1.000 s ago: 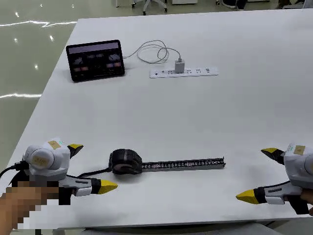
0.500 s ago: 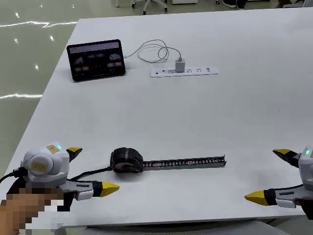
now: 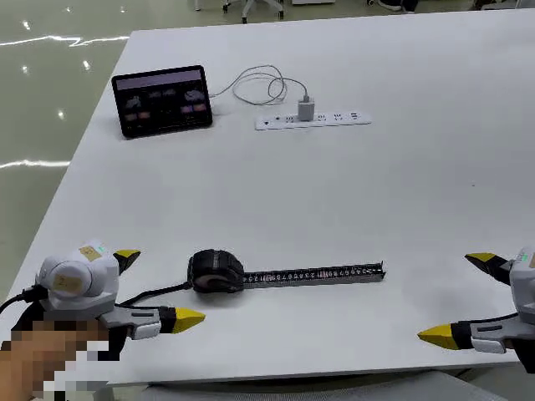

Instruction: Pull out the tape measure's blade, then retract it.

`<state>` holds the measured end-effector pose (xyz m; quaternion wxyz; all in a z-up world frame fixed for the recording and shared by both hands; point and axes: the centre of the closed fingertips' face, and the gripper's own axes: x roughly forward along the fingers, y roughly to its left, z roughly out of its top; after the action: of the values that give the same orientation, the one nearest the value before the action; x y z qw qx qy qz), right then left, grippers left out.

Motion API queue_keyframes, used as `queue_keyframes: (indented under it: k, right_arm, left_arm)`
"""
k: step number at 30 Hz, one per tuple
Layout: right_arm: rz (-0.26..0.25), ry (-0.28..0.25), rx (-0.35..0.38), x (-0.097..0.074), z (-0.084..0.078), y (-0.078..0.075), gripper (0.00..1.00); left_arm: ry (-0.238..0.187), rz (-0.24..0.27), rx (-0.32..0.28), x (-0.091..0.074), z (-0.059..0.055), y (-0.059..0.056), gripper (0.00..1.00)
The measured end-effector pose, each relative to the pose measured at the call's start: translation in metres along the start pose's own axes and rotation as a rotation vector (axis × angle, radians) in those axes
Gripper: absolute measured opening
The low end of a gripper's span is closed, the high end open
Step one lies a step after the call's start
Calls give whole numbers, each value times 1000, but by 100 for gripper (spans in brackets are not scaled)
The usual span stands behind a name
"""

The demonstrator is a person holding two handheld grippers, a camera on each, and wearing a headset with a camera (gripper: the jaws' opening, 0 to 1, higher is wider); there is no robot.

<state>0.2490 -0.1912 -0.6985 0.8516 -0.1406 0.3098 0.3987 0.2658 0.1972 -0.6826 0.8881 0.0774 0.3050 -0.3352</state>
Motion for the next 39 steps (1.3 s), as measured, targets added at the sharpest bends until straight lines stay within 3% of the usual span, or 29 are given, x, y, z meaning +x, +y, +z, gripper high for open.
queue_keyframes:
  k: [9, 15, 39]
  right_arm:
    - [-3, -12, -18, -17, -7, -4, 100]
    - [-18, 4, -18, -26, -16, -8, 100]
    - [-21, 5, -25, -28, -12, -8, 100]
  left_arm:
    - [-25, -6, 1, -7, -7, -3, 100]
    - [-18, -1, 5, -9, -8, -3, 100]
    - [-15, 19, -28, -15, -2, 4, 100]
